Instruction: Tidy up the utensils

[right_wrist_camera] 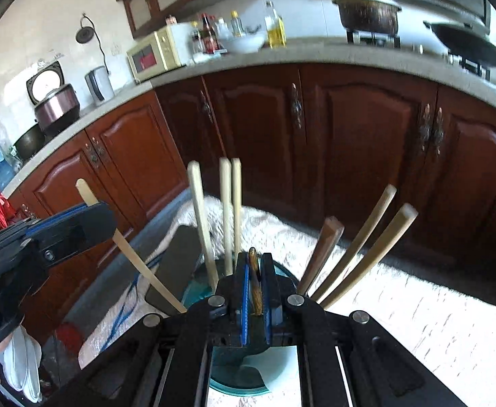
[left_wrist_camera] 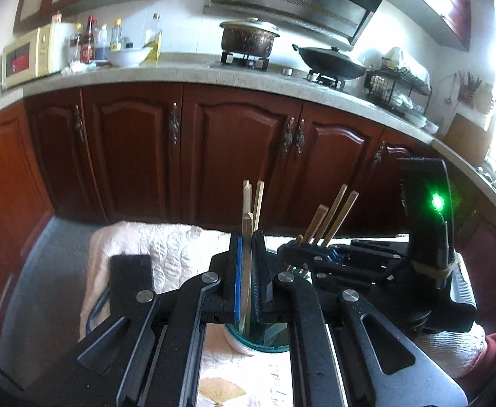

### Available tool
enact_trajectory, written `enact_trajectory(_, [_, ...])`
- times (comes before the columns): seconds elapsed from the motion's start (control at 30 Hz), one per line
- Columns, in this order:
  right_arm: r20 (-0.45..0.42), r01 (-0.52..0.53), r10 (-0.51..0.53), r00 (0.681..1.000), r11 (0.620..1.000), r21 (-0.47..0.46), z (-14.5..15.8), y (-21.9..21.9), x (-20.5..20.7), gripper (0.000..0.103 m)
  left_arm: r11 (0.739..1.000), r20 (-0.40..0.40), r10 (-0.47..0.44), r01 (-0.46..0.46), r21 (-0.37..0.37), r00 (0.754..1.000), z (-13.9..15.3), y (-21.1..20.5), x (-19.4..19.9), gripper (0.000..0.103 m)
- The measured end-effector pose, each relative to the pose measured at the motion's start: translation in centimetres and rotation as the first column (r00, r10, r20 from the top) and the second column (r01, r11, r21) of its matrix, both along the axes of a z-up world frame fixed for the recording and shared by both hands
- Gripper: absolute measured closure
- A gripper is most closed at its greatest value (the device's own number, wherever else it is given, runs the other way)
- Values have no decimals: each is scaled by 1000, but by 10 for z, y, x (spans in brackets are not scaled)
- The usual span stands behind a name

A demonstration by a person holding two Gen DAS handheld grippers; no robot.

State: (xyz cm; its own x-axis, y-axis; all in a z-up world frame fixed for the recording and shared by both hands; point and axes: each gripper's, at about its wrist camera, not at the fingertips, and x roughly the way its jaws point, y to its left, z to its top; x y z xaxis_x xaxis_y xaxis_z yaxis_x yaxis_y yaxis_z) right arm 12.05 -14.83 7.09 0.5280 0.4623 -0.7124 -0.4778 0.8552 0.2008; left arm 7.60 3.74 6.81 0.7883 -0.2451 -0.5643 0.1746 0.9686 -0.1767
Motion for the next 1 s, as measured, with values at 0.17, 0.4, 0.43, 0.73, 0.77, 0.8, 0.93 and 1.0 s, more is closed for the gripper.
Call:
enact_trajectory(0.17, [-71, 6, -5, 997, 1000, 12, -23, -2, 9, 97, 1000, -19, 19, -20, -11, 1000, -9, 0, 2, 99])
enact_trajectory(0.4, [-71, 11, -6, 997, 997, 71, -15, -21, -4, 83, 999, -30, 49, -50, -21, 998, -8, 2, 1, 97])
enact_trajectory(0.43, [-63, 12, -7, 998, 997, 72, -12, -24, -7, 80, 998, -27, 54, -54, -20, 998, -7, 2, 0, 92])
enact_trajectory(0.73, [-32, 68, -65, 997, 992, 107, 1, -56, -46, 80, 996, 9, 91, -91, -17, 996, 4, 6, -26, 58])
enact_trajectory(0.77, [-24, 75, -73, 997, 992, 97, 1, -57, -53, 79, 995, 7, 99, -99, -13, 995, 4, 5, -29, 58])
enact_trajectory(0.8, [-20, 80, -79, 997, 993, 91, 0, -58, -58, 79, 994, 6, 105, -105, -10, 994, 4, 5, -32, 58])
enact_trajectory(0.93, [-3, 102, -102, 995, 993, 65, -6, -62, -80, 78, 994, 5, 111, -111, 14, 994, -3, -2, -47, 58])
enact_trajectory(1.0, [0, 115, -115, 993, 992, 60, -9, -64, -87, 78, 993, -5, 112, -112, 38, 994, -10, -8, -53, 58])
